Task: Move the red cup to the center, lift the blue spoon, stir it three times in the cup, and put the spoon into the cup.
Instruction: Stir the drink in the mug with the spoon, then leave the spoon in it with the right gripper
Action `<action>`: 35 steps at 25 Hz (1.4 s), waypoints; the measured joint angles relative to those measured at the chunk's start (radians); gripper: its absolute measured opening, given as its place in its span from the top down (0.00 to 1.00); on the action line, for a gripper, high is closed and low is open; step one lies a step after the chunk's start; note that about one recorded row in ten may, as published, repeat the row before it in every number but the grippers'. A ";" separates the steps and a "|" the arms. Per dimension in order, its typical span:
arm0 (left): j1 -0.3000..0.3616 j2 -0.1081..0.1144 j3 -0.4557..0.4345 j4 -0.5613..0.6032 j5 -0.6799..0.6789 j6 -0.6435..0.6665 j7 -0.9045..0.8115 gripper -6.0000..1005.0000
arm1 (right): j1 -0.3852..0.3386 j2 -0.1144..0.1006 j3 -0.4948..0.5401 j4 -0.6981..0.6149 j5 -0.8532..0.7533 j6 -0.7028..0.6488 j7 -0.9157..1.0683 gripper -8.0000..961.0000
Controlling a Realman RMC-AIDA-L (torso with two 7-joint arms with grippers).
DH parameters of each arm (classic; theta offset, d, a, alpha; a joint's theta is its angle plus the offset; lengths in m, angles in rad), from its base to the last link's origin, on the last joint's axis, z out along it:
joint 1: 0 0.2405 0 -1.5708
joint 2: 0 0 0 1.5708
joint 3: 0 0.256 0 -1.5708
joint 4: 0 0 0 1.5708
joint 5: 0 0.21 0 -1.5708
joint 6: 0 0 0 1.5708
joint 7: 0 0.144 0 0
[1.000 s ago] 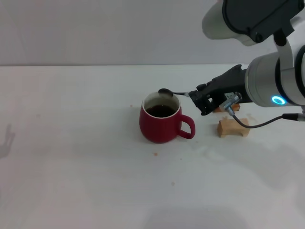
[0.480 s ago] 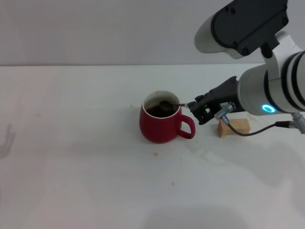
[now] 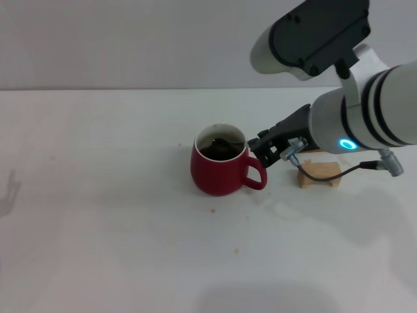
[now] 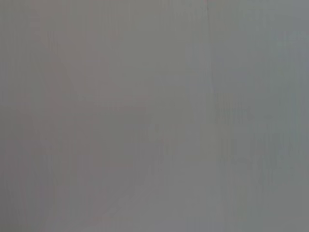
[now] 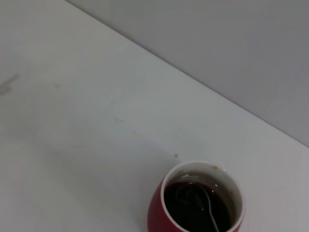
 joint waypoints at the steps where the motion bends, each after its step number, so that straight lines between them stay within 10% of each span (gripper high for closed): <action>1: 0.000 0.000 0.000 0.000 0.000 0.000 0.000 0.16 | 0.010 0.000 -0.001 -0.019 0.004 -0.009 0.000 0.86; 35: -0.007 0.001 -0.002 0.002 0.000 -0.001 0.004 0.16 | 0.114 0.000 0.014 -0.241 0.027 -0.108 -0.027 0.86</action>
